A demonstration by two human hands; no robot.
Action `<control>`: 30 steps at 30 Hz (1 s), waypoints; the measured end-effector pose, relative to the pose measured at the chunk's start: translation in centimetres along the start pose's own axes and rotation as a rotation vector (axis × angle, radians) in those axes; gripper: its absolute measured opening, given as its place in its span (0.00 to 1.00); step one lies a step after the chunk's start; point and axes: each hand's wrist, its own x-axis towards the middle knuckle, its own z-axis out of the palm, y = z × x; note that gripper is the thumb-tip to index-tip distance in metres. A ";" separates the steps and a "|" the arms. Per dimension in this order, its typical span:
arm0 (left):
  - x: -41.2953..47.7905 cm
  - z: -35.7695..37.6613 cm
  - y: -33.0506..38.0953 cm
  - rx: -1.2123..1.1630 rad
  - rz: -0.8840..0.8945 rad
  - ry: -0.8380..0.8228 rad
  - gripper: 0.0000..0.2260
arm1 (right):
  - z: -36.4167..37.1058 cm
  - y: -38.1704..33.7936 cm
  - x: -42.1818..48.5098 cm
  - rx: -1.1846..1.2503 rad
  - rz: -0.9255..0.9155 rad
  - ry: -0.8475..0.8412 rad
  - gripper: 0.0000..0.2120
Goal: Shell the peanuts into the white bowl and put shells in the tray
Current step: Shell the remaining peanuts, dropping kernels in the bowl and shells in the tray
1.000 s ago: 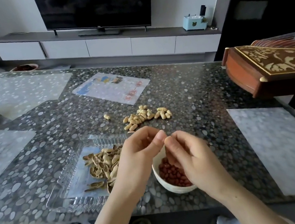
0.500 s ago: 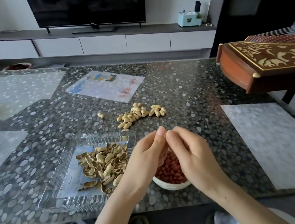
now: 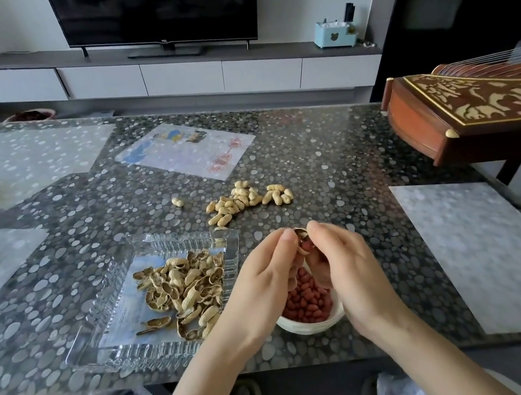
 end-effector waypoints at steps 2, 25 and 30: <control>0.2 0.0 0.1 -0.007 -0.019 -0.001 0.20 | -0.2 -0.3 0.2 0.076 0.142 -0.003 0.23; 1.9 -6.1 -0.2 0.590 -0.071 0.366 0.21 | -2.7 0.9 1.8 -0.080 0.134 -0.027 0.18; 1.6 -10.9 -0.7 0.774 -0.219 0.495 0.19 | -0.1 1.1 1.7 -0.325 -0.090 -0.160 0.06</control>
